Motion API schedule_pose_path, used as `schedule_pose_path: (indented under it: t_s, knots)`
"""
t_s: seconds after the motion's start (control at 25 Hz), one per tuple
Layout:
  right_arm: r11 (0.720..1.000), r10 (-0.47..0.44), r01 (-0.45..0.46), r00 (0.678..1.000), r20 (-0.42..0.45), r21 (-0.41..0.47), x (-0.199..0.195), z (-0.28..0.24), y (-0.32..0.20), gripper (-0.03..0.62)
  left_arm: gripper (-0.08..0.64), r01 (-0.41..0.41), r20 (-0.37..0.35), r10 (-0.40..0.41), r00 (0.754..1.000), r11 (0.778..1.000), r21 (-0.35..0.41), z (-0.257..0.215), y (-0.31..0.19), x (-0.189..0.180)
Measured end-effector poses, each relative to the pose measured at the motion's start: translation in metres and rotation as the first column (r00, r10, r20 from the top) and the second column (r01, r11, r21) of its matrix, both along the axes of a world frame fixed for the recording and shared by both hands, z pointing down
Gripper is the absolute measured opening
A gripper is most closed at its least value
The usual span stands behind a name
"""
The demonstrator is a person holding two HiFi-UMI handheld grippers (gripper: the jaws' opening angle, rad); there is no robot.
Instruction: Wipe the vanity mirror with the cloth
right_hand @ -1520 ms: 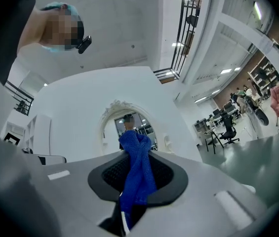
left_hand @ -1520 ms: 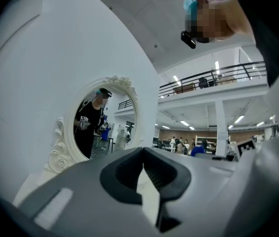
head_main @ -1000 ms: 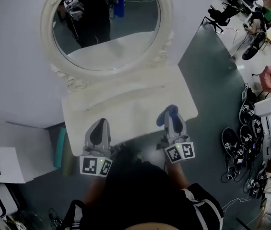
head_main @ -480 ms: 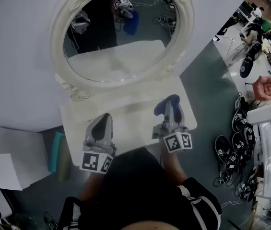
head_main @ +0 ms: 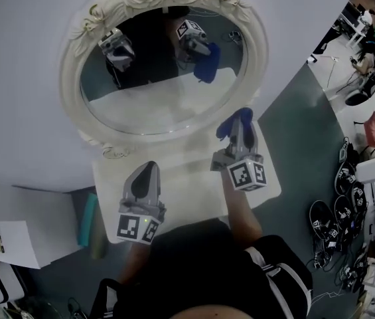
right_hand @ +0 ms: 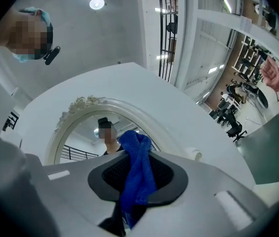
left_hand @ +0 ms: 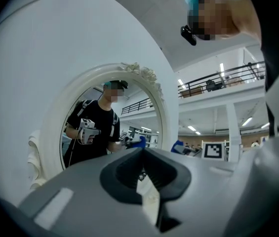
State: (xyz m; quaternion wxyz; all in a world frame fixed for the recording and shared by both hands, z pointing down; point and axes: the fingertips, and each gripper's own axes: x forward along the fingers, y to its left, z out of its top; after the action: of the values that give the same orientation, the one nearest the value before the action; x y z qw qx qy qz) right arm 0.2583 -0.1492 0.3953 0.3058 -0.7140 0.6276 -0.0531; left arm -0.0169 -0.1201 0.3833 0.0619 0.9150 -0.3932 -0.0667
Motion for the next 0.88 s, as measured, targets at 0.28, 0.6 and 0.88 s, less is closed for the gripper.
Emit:
schedule_pose_path:
  t_s: [0.28, 0.6, 0.88]
  knots:
    - [0.999, -0.004, -0.001, 0.996, 0.094, 0.046, 0.031, -0.004, -0.053, 0.066, 0.011, 0.042, 0.033, -0.042, 0.999, 0.999, -0.024, 0.005, -0.018, 0.012]
    - [0.997, -0.024, 0.007, 0.977, 0.211, 0.082, 0.044, -0.001, -0.086, 0.066, 0.011, 0.09, 0.049, -0.088, 0.995, 0.995, -0.044, 0.013, -0.039, 0.009]
    - [0.988, -0.042, 0.001, 0.962, 0.27, 0.154, 0.045, -0.005, -0.096, 0.066, 0.011, 0.105, 0.055, -0.102, 0.993, 0.992, -0.063, 0.021, -0.047, 0.009]
